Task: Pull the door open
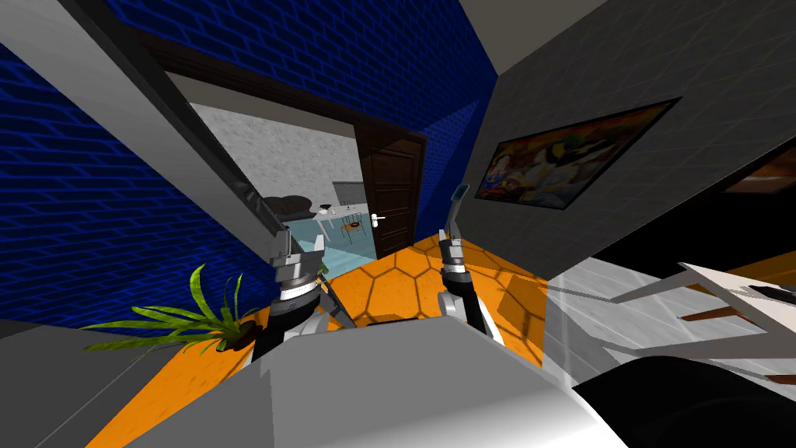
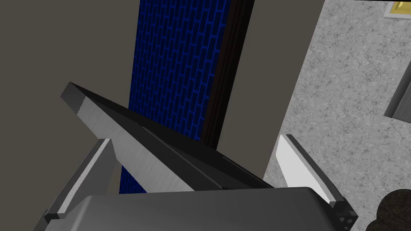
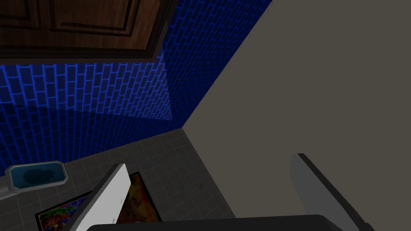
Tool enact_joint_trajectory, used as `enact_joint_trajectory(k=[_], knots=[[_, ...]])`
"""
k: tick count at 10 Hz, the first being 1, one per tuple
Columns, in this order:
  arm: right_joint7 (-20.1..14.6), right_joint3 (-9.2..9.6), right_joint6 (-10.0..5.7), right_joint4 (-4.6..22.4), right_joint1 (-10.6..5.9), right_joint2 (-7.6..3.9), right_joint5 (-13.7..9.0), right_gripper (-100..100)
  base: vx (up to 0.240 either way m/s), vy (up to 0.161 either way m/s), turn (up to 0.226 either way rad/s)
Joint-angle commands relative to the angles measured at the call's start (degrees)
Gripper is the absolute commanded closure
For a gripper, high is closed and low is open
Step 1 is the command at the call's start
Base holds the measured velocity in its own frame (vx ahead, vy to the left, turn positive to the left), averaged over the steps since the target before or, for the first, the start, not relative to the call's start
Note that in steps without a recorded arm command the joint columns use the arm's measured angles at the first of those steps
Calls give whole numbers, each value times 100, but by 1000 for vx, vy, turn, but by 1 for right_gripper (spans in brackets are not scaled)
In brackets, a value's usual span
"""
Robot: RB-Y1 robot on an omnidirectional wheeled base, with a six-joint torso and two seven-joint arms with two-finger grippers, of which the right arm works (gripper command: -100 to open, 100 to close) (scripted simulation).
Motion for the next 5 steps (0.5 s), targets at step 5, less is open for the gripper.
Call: enact_joint_trajectory(k=[5], knots=[[138,98,8,685,-391,-154,-375,-100,103,-32,68]])
